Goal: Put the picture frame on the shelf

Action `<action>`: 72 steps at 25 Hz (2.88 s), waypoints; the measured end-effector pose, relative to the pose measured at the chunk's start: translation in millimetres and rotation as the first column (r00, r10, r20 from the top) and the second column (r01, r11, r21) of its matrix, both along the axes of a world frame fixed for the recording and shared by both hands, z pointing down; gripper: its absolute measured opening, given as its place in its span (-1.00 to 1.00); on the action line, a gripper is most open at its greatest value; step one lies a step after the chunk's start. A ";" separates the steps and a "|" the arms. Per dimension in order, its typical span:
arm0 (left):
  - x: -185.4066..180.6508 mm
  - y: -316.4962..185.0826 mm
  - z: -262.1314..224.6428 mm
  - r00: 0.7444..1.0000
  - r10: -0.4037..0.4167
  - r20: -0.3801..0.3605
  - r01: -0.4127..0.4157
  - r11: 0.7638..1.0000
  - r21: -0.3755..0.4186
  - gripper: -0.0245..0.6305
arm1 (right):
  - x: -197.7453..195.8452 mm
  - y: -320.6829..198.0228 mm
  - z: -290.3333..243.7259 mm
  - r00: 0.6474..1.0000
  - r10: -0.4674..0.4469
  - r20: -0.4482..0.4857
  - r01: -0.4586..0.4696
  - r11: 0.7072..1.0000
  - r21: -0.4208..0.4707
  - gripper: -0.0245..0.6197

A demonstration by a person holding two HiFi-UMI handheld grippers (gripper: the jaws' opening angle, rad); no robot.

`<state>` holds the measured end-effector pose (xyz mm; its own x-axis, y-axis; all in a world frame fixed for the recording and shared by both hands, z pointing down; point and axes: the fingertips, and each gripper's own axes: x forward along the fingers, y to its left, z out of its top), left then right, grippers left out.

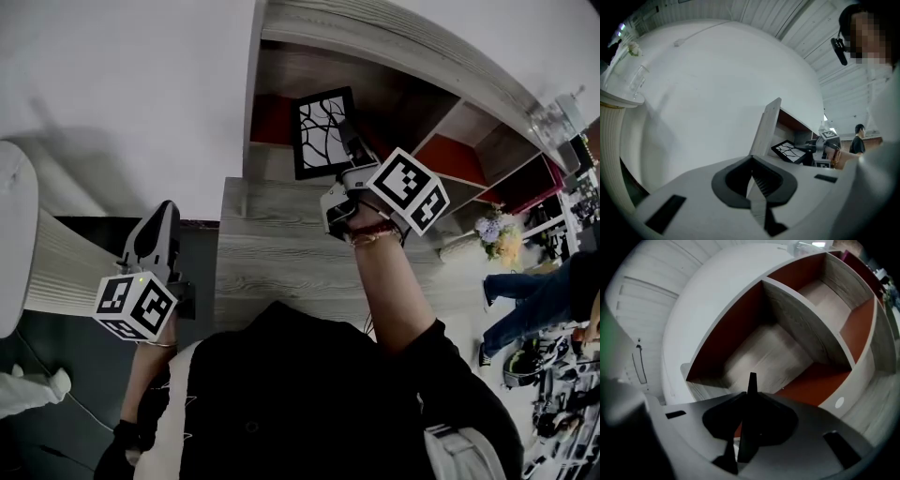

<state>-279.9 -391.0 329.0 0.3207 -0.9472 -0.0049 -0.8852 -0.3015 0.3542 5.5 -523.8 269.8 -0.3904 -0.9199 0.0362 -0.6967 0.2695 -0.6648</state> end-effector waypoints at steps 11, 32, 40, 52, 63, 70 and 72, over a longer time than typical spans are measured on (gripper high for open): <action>0.0 1.0 1.6 1.000 0.006 -0.004 -0.006 1.000 0.007 -0.89 | 12.5 -12.2 20.0 0.959 0.096 0.265 -0.062 0.989 -0.131 -0.70; -0.4 -4.5 -0.5 1.000 -0.005 0.005 0.005 1.000 0.007 -0.89 | 7.6 -28.2 22.8 0.988 0.134 0.080 -0.121 0.981 -0.150 -0.66; -1.1 -3.6 -0.5 1.000 -0.009 -0.003 0.009 1.000 0.010 -0.89 | 8.1 -27.6 27.1 0.991 0.132 -0.017 -0.134 0.981 -0.138 -0.65; -2.0 0.3 0.1 1.000 -0.011 -0.008 0.011 1.000 0.009 -0.89 | 6.9 -30.0 41.2 0.988 0.122 -0.092 -0.135 0.978 -0.157 -0.62; 2.9 0.5 -1.3 1.000 0.005 -0.001 -0.005 1.000 0.006 -0.89 | 7.1 -30.0 39.6 0.959 0.093 -0.266 -0.128 0.985 -0.118 -0.58; 7.0 -1.0 -3.4 1.000 0.010 0.000 -0.010 1.000 0.005 -0.89 | 10.3 -31.1 45.9 0.935 0.072 -0.349 -0.122 0.985 -0.123 -0.56; 7.6 -1.8 -3.5 1.000 0.013 0.001 -0.013 1.000 0.003 -0.89 | 10.3 -32.3 47.0 0.926 0.069 -0.370 -0.123 0.985 -0.123 -0.55</action>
<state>-272.3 -392.8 325.5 0.3331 -0.9429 -0.0075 -0.8815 -0.3142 0.3526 15.8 -556.1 316.9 -0.2360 -0.9272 0.2907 -0.9151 0.1114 -0.3877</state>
